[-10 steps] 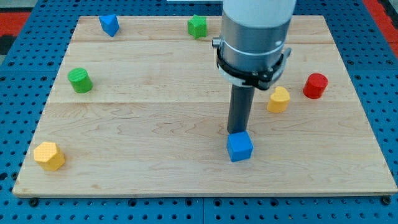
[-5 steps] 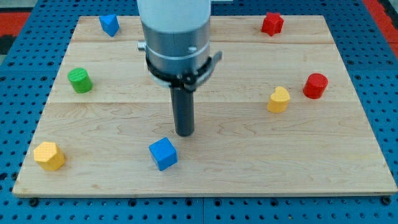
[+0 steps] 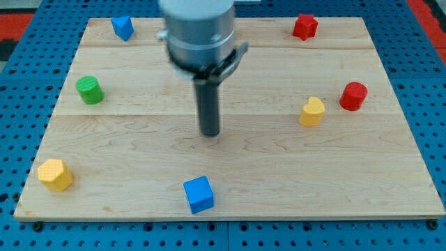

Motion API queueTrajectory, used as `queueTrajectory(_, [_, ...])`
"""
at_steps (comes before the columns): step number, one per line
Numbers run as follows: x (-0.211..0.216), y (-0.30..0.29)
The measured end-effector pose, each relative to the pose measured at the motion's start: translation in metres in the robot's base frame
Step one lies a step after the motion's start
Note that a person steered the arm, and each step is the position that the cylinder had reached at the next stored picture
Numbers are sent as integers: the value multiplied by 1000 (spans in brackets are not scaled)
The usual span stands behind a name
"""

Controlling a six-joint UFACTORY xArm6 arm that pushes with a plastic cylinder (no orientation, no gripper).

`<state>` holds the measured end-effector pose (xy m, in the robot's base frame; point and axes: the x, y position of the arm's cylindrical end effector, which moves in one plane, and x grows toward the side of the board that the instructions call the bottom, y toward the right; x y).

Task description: Keep yellow blocks with blue cube in a horizontal line at the bottom of the board

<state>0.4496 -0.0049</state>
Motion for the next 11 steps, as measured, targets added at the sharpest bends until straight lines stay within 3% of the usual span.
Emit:
queueTrajectory(2, [-39,142])
queueTrajectory(5, [66,166])
queueTrajectory(6, [14,154])
queueTrajectory(7, [46,125])
queueTrajectory(9, [104,181])
queueTrajectory(10, [56,110])
queueTrajectory(11, [46,-10])
